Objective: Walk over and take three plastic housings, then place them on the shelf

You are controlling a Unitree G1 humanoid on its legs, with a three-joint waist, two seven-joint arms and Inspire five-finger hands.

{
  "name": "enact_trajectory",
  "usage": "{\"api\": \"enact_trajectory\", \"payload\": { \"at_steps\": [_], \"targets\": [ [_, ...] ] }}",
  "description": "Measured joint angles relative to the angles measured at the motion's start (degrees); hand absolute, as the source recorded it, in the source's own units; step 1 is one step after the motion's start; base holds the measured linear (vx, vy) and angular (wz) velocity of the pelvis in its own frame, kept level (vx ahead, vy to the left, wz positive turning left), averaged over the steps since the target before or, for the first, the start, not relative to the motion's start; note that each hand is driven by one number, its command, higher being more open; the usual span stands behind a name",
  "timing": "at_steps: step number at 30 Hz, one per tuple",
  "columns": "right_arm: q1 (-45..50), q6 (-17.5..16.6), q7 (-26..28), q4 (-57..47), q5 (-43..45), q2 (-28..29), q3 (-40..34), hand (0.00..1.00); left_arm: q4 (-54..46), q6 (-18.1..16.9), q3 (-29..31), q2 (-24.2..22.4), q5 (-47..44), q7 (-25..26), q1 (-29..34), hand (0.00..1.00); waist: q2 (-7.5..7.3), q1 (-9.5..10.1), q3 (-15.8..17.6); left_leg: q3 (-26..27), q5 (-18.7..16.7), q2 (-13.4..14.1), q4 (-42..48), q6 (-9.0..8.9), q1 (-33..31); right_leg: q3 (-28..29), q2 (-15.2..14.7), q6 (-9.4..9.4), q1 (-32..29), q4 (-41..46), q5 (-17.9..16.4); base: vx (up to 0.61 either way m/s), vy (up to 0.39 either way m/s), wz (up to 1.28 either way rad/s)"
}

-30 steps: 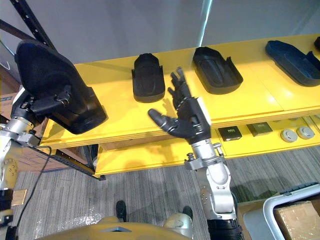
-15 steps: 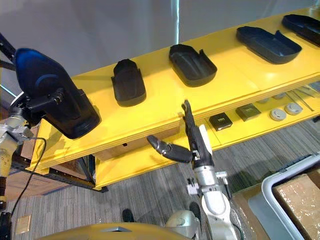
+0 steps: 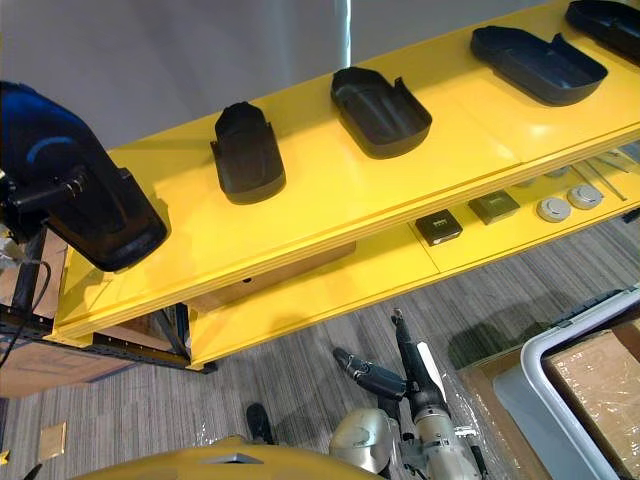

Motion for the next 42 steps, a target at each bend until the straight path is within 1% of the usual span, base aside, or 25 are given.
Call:
{"api": "enact_trajectory", "payload": {
  "at_steps": [1,4,6,7,8,10,13,18,22,23,24,26,28,30,31,33,34,37,38,42],
  "targets": [
    [-0.43,0.0,0.03,0.38,0.02,-0.03,0.37,1.0,0.07,-0.06,-0.46,0.26,0.0,0.08,-0.64,0.0,-0.17,0.0,0.15,-0.45,0.1,0.01,0.0,-0.06,-0.35,-0.32,-0.01,-0.04,-0.18,0.27,-0.14,-0.02,-0.015,0.26],
    [-3.01,-0.03,-0.21,1.86,0.11,-0.07,2.41,1.0,-0.54,-0.36,-1.92,1.0,-0.02,1.07,-3.89,0.0,-1.59,0.27,2.03,-2.36,0.86,0.01,0.03,0.1,-1.36,-1.74,-0.16,-0.51,-0.81,2.07,-0.99,-0.03,-0.019,0.29],
    [-5.05,-0.02,-0.84,2.27,0.18,-0.07,3.74,1.0,-2.02,-1.35,-3.07,1.13,-0.03,3.46,-6.73,0.0,-2.26,0.6,3.39,-3.69,1.61,-0.03,0.08,0.1,-2.98,-2.89,-0.39,-0.34,-2.33,3.64,-1.72,-0.05,-0.013,0.31],
    [-5.6,-0.02,-1.03,2.38,0.2,-0.08,3.95,1.0,-2.38,-1.49,-3.19,1.13,-0.03,4.03,-7.64,0.0,-2.4,0.64,3.98,-4.11,1.7,-0.07,0.1,-0.01,-3.25,-3.13,-0.47,-0.34,-2.46,4.04,-1.9,-0.05,-0.01,0.29],
    [-6.67,-0.02,-1.43,2.94,0.24,-0.07,4.34,1.0,-2.61,-1.6,-3.4,1.13,-0.04,4.82,-9.3,0.0,-2.9,0.89,5.04,-4.61,1.93,-0.17,0.15,-0.06,-3.65,-3.44,-0.67,-0.45,-3.01,5.03,-2.23,-0.05,-0.004,0.19],
    [-7.65,0.01,-2.09,3.88,0.4,-0.07,4.71,1.0,-2.99,-1.61,-3.44,1.13,-0.04,6.26,-10.83,0.0,-3.37,1.39,5.97,-4.85,2.19,-0.26,0.15,-0.01,-4.28,-3.48,-0.84,-0.5,-3.9,6.07,-2.57,-0.04,-0.004,0.11],
    [-8.36,0.02,-2.82,5.34,0.6,-0.07,5.01,1.0,-3.67,-1.67,-3.45,1.13,-0.03,8.15,-12.47,0.0,-3.72,1.73,7.72,-5.27,2.4,-0.28,0.06,0.03,-4.44,-3.7,-0.94,-0.44,-4.09,6.82,-2.9,-0.03,-0.01,0.06],
    [-8.72,0.01,-3.06,6.52,0.85,-0.07,5.01,1.0,-3.61,-1.66,-3.47,1.33,0.0,10.2,-14.44,0.0,-4.3,1.66,8.69,-5.57,2.75,-0.12,0.01,-0.08,-5.44,-3.55,-0.92,-0.42,-5.77,8.25,-3.81,-0.01,-0.014,0.03],
    [-8.81,-0.01,-3.22,6.69,1.17,-0.06,5.08,1.0,-3.48,-1.69,-3.57,1.95,0.01,10.16,-16.07,0.0,-4.8,1.64,9.92,-5.44,2.85,-0.13,0.03,0.03,-5.37,-3.18,-0.87,-0.44,-5.77,8.18,-3.76,0.0,0.0,0.0],
    [-8.8,-0.01,-3.23,6.78,1.16,-0.04,5.14,1.0,-3.48,-1.89,-3.57,2.05,0.0,10.17,-16.13,0.0,-4.96,1.64,10.02,-5.33,3.07,-0.14,0.03,0.32,-5.33,-3.07,-0.86,-0.44,-5.76,8.11,-3.75,0.0,0.0,0.0],
    [-8.85,-0.03,-3.25,6.78,1.16,-0.03,5.14,1.0,-3.47,-2.25,-3.64,2.24,-0.01,10.12,-16.15,1.0,-5.1,1.63,10.1,-5.26,3.07,-0.12,0.04,0.32,-5.32,-3.03,-0.83,-0.49,-5.77,8.05,-3.67,0.0,0.0,0.0],
    [-8.88,-0.06,-3.41,6.84,1.16,-0.03,5.14,1.0,-3.35,-2.72,-4.22,2.52,-0.13,10.07,-16.41,1.0,-5.31,1.68,10.22,-5.19,3.07,-0.1,0.06,0.32,-5.27,-2.97,-0.8,-0.64,-5.76,8.04,-3.56,0.0,0.0,0.0],
    [-9.66,-0.79,-3.58,8.08,1.15,-0.02,5.12,1.0,-2.14,-2.65,-7.1,4.36,0.06,9.48,-17.07,1.0,-5.78,1.64,10.5,-4.93,3.08,-0.08,0.1,0.32,-5.18,-2.76,-0.77,-0.63,-5.77,7.94,-3.47,0.0,-0.018,-0.04],
    [-10.12,-1.15,-3.88,8.49,1.14,0.01,5.13,1.0,-0.48,-1.61,-10.04,5.19,0.05,8.66,-16.53,1.0,-5.88,1.32,10.58,-4.67,3.07,-0.1,0.09,0.32,-5.17,-2.35,-0.68,-0.47,-5.78,7.58,-3.32,0.0,-0.007,-0.07],
    [-10.4,-1.2,-3.97,8.58,1.14,0.09,5.15,1.0,0.3,-1.18,-9.81,4.78,0.04,8.46,-15.08,1.0,-6.0,1.12,10.66,-4.41,3.06,-0.06,0.08,0.32,-5.19,-2.04,-0.5,-0.54,-5.77,7.06,-2.99,0.01,-0.007,-0.1],
    [-10.92,-1.29,-3.99,8.71,1.15,0.15,5.17,1.0,2.46,0.92,-12.52,4.77,0.1,8.07,-13.71,1.0,-6.46,0.94,11.02,-4.02,3.06,0.03,0.16,0.31,-5.21,-1.66,-0.29,-0.52,-5.77,6.47,-2.46,0.02,-0.011,-0.12],
    [-11.07,-1.31,-4.12,8.74,1.19,0.35,5.12,1.0,2.44,-0.81,-10.02,3.82,0.03,8.94,-13.31,1.0,-6.95,1.02,11.45,-3.89,3.07,0.12,0.18,0.32,-5.27,-1.59,-0.14,-0.61,-5.71,6.03,-2.18,0.02,-0.017,-0.06],
    [-10.92,-1.31,-4.23,8.81,1.17,0.48,5.12,1.0,2.22,-0.29,-10.32,4.81,0.12,8.34,-13.73,1.0,-7.53,1.14,11.75,-3.85,3.07,0.1,0.22,0.31,-5.21,-1.58,-0.1,-0.3,-5.49,5.72,-1.83,0.0,0.0,0.0],
    [-11.0,-1.31,-4.23,8.8,1.17,0.53,5.14,1.0,2.25,-0.23,-10.35,4.84,0.12,8.33,-13.73,0.0,-7.45,1.14,11.79,-3.83,3.06,0.1,0.22,0.3,-5.16,-1.6,-0.08,-0.3,-5.39,5.61,-1.81,0.0,0.0,0.0],
    [-10.98,-1.41,-4.25,8.84,1.16,0.54,5.14,1.0,2.42,0.15,-10.88,4.88,0.57,8.22,-13.56,0.0,-7.1,1.18,12.08,-3.43,2.74,0.19,0.21,-0.01,-4.25,-1.46,0.04,-0.43,-4.46,5.08,-1.74,0.01,-0.013,-0.04]
  ]
}}
